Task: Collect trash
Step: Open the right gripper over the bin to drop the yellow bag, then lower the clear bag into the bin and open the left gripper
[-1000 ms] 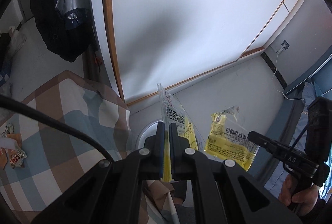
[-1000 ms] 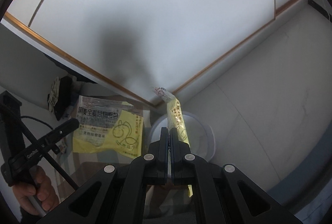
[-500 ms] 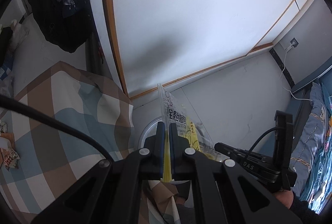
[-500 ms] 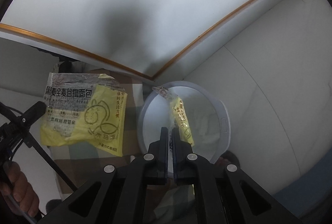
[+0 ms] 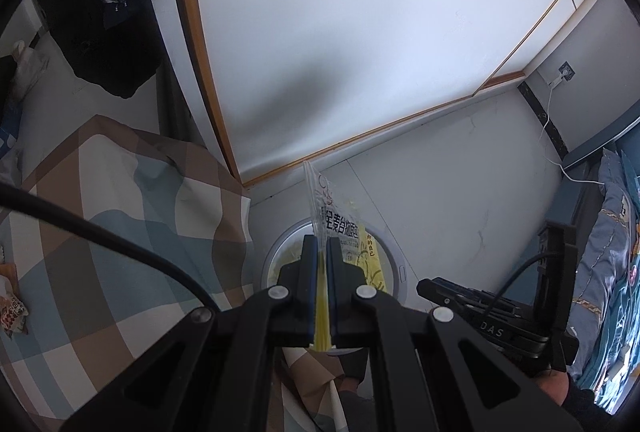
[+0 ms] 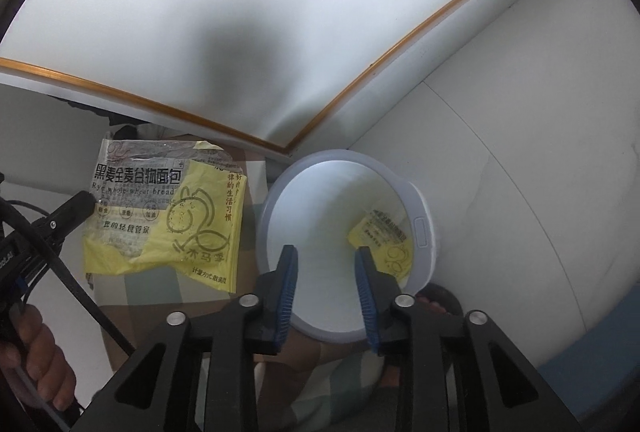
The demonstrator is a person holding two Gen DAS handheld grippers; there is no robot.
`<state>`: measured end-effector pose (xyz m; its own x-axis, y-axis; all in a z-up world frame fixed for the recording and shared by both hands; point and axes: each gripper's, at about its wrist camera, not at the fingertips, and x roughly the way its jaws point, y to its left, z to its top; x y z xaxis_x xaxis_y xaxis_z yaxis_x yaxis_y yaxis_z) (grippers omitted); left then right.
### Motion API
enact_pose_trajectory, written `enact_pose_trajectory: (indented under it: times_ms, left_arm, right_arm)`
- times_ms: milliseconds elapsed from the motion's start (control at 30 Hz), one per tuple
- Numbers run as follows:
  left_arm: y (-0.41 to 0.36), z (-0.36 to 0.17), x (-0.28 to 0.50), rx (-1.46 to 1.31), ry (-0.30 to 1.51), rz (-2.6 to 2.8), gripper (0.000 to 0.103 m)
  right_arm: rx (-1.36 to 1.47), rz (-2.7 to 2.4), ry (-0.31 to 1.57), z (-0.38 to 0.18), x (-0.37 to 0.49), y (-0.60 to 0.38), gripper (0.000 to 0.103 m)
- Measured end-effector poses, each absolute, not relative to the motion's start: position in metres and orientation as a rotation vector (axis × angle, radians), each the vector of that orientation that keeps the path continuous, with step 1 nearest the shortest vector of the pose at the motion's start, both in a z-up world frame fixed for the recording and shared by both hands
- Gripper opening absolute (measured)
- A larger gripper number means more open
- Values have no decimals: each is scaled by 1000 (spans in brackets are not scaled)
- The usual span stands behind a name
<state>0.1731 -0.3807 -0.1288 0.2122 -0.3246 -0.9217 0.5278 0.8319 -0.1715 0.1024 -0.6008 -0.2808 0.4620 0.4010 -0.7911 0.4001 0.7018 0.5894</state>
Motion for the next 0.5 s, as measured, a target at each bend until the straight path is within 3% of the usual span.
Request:
enact_pose_trajectory:
  times_ms: [133,200,500]
  left_arm:
    - [-382,-134,174,195,1240,-605,1]
    - [-384,-136,174,200,1248,-610,1]
    - [-391,-149,174,211,1293,-621,1]
  right_arm:
    - [814,-10,1109,-267,89,-607,46]
    - [817,-25,1098,-261,81,-611,56]
    - [813,-50,1073,-239,66,-612,63]
